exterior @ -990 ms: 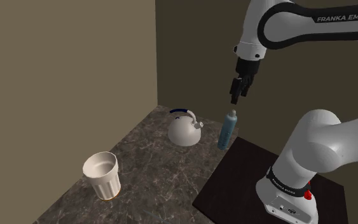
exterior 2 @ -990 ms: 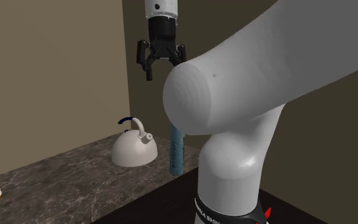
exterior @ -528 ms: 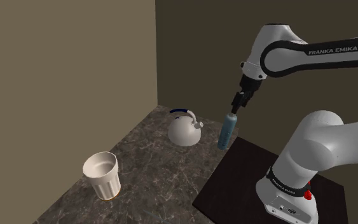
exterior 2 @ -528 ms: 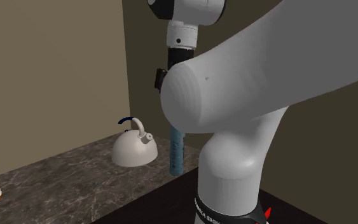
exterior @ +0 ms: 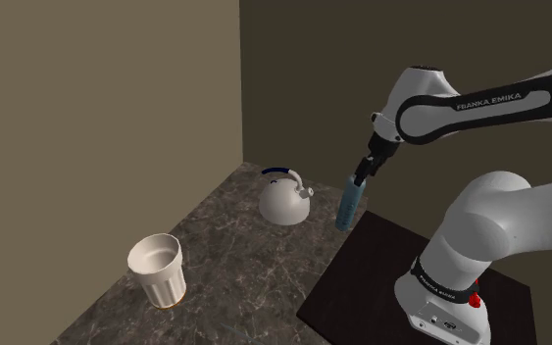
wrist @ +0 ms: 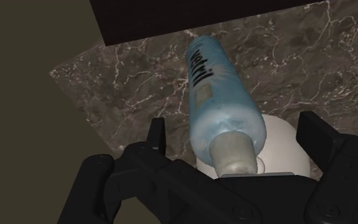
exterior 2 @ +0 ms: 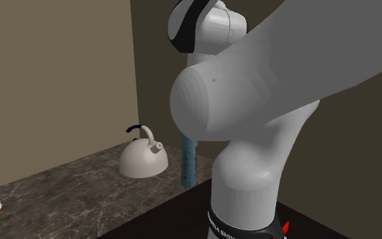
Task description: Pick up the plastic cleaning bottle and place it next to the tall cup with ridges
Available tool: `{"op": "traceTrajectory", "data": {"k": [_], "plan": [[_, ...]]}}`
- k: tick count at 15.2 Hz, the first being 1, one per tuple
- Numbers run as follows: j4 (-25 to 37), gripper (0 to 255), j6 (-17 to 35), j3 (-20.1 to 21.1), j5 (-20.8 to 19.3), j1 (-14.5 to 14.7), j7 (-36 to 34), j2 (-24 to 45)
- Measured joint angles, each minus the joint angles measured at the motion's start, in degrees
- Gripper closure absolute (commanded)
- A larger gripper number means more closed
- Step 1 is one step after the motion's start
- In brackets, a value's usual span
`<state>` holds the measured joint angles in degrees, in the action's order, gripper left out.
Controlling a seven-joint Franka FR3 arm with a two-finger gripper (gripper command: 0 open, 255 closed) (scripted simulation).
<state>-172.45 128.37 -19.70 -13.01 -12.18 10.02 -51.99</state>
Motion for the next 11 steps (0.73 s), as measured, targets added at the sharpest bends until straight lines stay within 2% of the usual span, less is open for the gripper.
{"op": "traceTrajectory", "data": {"k": [3, 9, 10, 11], "plan": [[-1.47, 0, 3.92, -0.48, -0.40, 0.21, -0.21, 2.47], [-1.76, 0, 4.70, -0.60, -0.51, 0.20, -0.22, 2.88], [-1.76, 255, 4.70, -0.60, -0.51, 0.20, -0.22, 2.88], [-1.73, 255, 4.71, -0.60, -0.51, 0.19, -0.22, 2.87]]}}
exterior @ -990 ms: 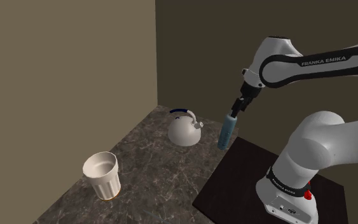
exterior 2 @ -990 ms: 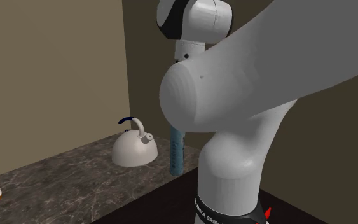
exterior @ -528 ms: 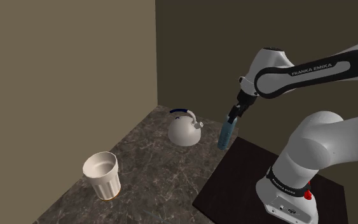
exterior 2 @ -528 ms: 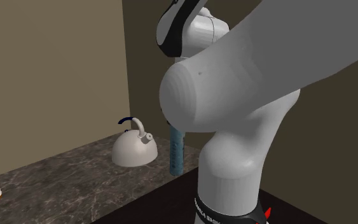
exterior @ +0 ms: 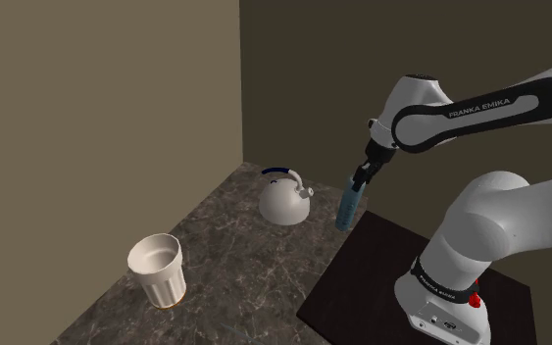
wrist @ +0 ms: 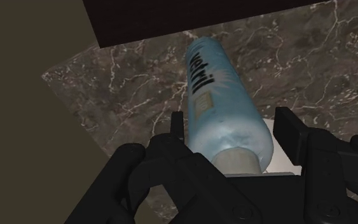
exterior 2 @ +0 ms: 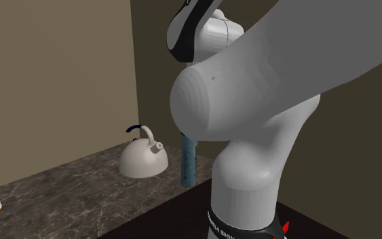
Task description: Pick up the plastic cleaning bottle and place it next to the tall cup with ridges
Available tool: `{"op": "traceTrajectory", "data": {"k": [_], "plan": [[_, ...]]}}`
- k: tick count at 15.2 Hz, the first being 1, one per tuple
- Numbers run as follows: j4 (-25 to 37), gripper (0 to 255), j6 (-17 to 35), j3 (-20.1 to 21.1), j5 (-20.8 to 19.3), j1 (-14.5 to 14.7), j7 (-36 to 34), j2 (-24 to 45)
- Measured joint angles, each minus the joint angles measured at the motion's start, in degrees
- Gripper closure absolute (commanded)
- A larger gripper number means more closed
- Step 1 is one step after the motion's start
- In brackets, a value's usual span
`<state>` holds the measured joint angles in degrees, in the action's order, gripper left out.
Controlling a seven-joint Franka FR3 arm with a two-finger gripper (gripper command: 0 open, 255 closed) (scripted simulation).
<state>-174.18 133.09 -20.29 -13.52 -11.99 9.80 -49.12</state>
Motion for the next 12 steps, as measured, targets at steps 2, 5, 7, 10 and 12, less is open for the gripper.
{"op": "traceTrajectory", "data": {"k": [2, 5, 7, 10, 12], "plan": [[-0.02, 255, -0.01, 0.00, 0.00, 0.00, 0.00, 0.01], [-0.02, 255, 0.01, -0.01, 0.00, -0.01, 0.01, 0.02], [-0.03, 255, 0.03, -0.02, -0.01, -0.02, 0.02, 0.01], [0.20, 255, -0.53, 0.10, 0.09, 0.03, -0.02, -0.30], [1.05, 255, -2.54, 0.56, 0.48, 0.21, -0.20, -1.48]]}}
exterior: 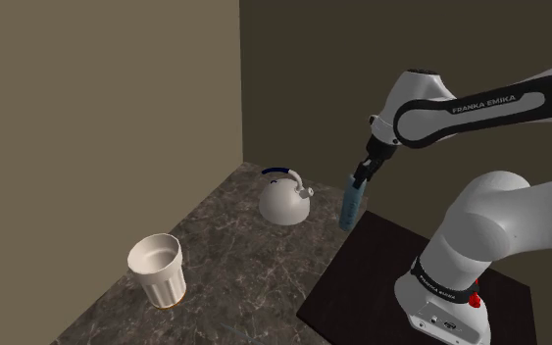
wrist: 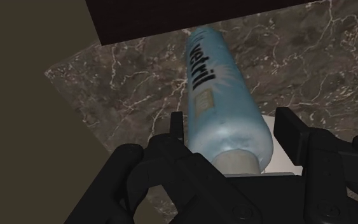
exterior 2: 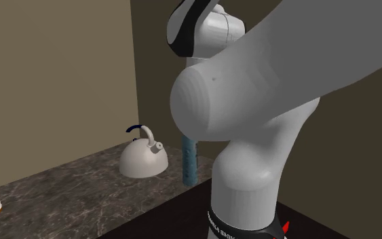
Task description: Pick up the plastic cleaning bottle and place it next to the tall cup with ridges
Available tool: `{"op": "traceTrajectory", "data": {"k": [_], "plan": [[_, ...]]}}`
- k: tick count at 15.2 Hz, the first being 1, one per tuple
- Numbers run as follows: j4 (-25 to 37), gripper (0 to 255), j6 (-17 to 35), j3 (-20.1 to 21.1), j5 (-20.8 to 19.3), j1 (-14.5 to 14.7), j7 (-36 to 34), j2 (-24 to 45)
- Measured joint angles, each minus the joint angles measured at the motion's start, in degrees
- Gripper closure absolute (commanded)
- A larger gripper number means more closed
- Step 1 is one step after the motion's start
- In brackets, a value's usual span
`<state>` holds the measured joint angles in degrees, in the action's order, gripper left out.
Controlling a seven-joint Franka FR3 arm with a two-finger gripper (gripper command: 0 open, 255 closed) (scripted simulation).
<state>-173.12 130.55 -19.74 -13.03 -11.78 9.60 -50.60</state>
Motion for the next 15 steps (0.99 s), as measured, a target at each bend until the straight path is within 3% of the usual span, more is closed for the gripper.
{"op": "traceTrajectory", "data": {"k": [15], "plan": [[8.75, 255, -14.71, 3.08, 2.80, 1.24, -0.74, -6.15]]}}
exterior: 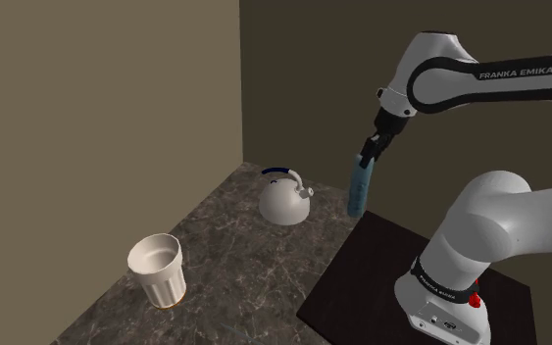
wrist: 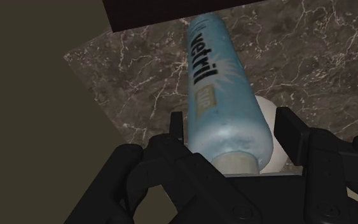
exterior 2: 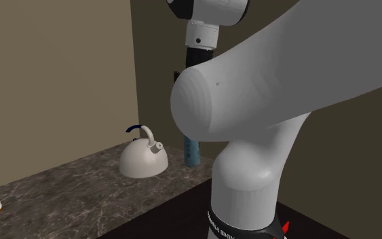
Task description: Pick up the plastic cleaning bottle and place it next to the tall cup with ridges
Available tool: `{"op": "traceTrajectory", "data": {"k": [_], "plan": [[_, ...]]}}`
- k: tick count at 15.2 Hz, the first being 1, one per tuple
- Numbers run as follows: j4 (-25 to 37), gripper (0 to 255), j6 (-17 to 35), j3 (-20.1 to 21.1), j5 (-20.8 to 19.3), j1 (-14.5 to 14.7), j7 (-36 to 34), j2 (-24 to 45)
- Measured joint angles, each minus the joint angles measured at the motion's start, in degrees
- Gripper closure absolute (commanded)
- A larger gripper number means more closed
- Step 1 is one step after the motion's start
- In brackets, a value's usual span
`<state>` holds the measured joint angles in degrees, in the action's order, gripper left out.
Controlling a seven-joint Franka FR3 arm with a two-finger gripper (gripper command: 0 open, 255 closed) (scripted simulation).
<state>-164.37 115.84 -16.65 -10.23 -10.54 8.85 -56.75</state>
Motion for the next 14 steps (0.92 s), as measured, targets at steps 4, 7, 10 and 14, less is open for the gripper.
{"op": "traceTrajectory", "data": {"k": [4, 7, 10, 14], "plan": [[2.90, 255, -3.39, 0.79, 0.74, 0.46, -0.23, -0.51], [4.99, 255, -5.62, 1.15, 1.11, 0.65, -0.23, -0.68], [7.37, 255, -8.11, 1.76, 1.67, 0.99, -0.44, -0.81], [10.37, 255, -10.93, 2.34, 2.23, 1.34, -0.58, -0.65]]}}
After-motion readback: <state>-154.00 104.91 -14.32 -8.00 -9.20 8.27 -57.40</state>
